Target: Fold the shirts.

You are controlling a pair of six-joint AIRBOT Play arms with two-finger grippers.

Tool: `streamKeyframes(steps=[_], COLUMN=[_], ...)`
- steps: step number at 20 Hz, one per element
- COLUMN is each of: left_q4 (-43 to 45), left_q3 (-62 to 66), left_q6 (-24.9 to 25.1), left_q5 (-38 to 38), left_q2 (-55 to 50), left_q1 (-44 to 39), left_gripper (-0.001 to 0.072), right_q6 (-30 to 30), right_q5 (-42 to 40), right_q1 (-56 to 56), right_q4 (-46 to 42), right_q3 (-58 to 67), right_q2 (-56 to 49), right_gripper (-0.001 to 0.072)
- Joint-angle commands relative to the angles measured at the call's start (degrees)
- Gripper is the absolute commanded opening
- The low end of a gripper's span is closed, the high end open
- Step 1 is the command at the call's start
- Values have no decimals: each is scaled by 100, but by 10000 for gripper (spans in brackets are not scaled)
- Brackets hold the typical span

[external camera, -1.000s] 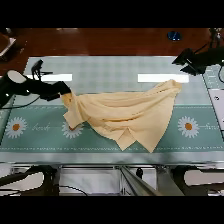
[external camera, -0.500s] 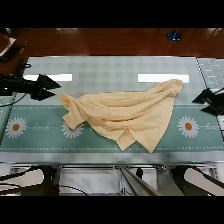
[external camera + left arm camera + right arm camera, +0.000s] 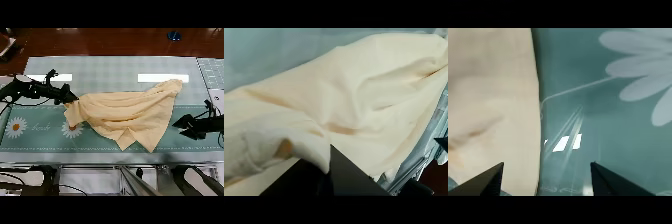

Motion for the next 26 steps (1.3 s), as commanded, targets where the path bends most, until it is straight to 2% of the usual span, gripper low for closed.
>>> streamKeyframes(steps=[1, 3, 6, 8, 11, 13, 14, 15, 16, 18, 20, 23, 26], left_q4=[-37, -37, -37, -37, -37, -37, -37, -37, -39, -50, -426, -1384, -1412], left_q3=[297, 415, 433, 433, 433, 433, 433, 433, 450, 686, 1239, 2562, 4022], left_q6=[68, 66, 68, 72, 258, 256, 256, 256, 256, 254, 256, 256, 256], left_q5=[-20, -37, -52, -131, -302, -332, -343, -345, -345, -363, -319, 129, 413], left_q2=[-140, -140, -140, -140, -140, -140, -136, -118, -83, 111, 455, 1043, 1569], left_q1=[-94, -96, -101, -109, -127, -146, -160, -166, -166, -118, 9, 234, 396], left_gripper=[31, 31, 31, 31, 31, 31, 31, 31, 31, 31, 31, 30, 30], right_q6=[-186, -192, -118, -57, -122, -98, -59, -57, -142, -188, -28, 264, 402], right_q5=[177, 55, -369, -863, -1123, -1211, -1209, -1182, -1134, -699, -411, -221, -131], right_q1=[-4, 186, 1110, 1611, 2302, 2643, 2761, 2830, 2883, 2850, 2719, 2507, 2472], right_q4=[210, 365, 483, 914, 1368, 1394, 1397, 1423, 1458, 1405, 1272, 1174, 855], right_q3=[-433, -575, -570, -564, -149, 326, 546, 752, 1003, 1797, 2946, 5379, 7737], right_q2=[44, 37, -260, -590, -1257, -1617, -1790, -1906, -1943, -1834, -1576, -1255, -1012], right_gripper=[629, 629, 628, 628, 607, 477, 375, 173, 16, 16, 16, 16, 16])
